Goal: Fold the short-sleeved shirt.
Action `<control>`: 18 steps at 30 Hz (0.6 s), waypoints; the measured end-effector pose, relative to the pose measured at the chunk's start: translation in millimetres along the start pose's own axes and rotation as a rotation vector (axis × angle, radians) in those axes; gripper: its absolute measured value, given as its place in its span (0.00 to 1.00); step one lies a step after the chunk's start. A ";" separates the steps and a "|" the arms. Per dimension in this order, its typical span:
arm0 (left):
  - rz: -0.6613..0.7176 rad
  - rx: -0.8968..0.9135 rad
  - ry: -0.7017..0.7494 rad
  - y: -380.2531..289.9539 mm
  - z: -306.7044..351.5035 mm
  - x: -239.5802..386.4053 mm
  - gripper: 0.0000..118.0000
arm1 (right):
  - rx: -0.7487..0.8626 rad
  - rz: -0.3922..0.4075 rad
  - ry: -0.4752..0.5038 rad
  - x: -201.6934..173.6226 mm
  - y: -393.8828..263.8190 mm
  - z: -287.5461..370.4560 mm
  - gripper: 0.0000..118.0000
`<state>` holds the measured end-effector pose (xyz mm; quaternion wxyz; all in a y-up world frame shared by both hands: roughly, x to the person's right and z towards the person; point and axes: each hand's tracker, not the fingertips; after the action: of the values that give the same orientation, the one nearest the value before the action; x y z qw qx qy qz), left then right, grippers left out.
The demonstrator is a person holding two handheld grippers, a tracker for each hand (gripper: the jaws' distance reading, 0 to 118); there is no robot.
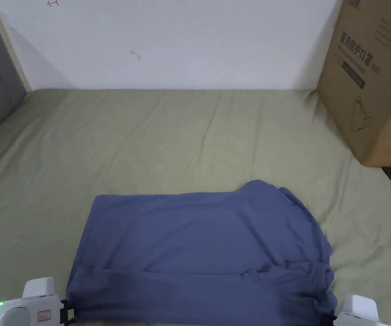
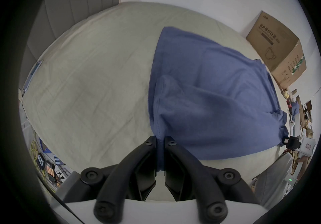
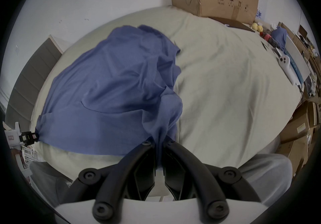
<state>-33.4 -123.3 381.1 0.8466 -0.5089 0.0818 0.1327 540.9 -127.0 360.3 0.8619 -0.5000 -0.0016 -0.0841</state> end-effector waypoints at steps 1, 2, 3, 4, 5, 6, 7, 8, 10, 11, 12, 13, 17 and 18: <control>0.007 -0.014 0.007 -1.6 -3.6 1.6 0.04 | -0.005 -0.003 -0.004 0.4 0.3 -2.9 0.04; 0.012 -0.019 0.012 -2.2 -5.1 3.8 0.04 | -0.002 -0.005 -0.009 -1.8 0.9 -0.1 0.05; 0.016 -0.017 0.022 -1.4 -3.0 6.8 0.05 | 0.006 -0.004 -0.013 -4.0 2.2 4.7 0.06; 0.017 -0.014 0.030 0.7 1.9 11.6 0.14 | 0.014 -0.001 -0.015 -6.2 4.9 9.9 0.14; 0.015 -0.013 0.033 3.2 5.7 14.9 0.25 | 0.024 0.006 -0.020 -9.1 9.7 17.7 0.28; 0.014 -0.015 0.048 6.3 8.5 18.0 0.42 | 0.042 0.015 -0.025 -11.5 14.1 24.9 0.42; 0.008 -0.027 0.057 10.7 12.3 21.9 0.65 | 0.077 0.025 -0.025 -14.0 19.9 33.4 0.61; 0.005 -0.029 0.056 15.8 18.7 25.7 0.76 | 0.118 0.039 -0.022 -16.5 27.1 42.5 0.68; -0.018 0.047 0.033 23.8 38.8 36.3 0.80 | 0.198 0.054 -0.003 -21.3 43.2 64.1 0.68; -0.032 0.109 0.005 28.9 52.5 42.5 0.82 | 0.255 0.061 0.008 -25.2 51.8 77.8 0.68; -0.043 0.158 -0.010 35.2 66.9 48.3 0.82 | 0.297 0.068 0.014 -29.2 59.9 90.3 0.68; -0.045 0.210 -0.016 41.8 81.3 55.6 0.82 | 0.344 0.073 0.017 -33.5 68.8 103.8 0.68; -0.097 0.486 -0.043 62.0 137.9 84.9 0.82 | 0.557 0.120 0.032 -56.0 92.1 152.6 0.68; -0.105 0.549 -0.046 64.5 146.2 90.3 0.82 | 0.599 0.132 0.026 -61.4 95.2 160.6 0.68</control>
<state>33.1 47.5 370.7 0.9602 -0.2607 0.0689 0.0734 507.4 66.5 353.2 0.9745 -0.2218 0.0170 -0.0302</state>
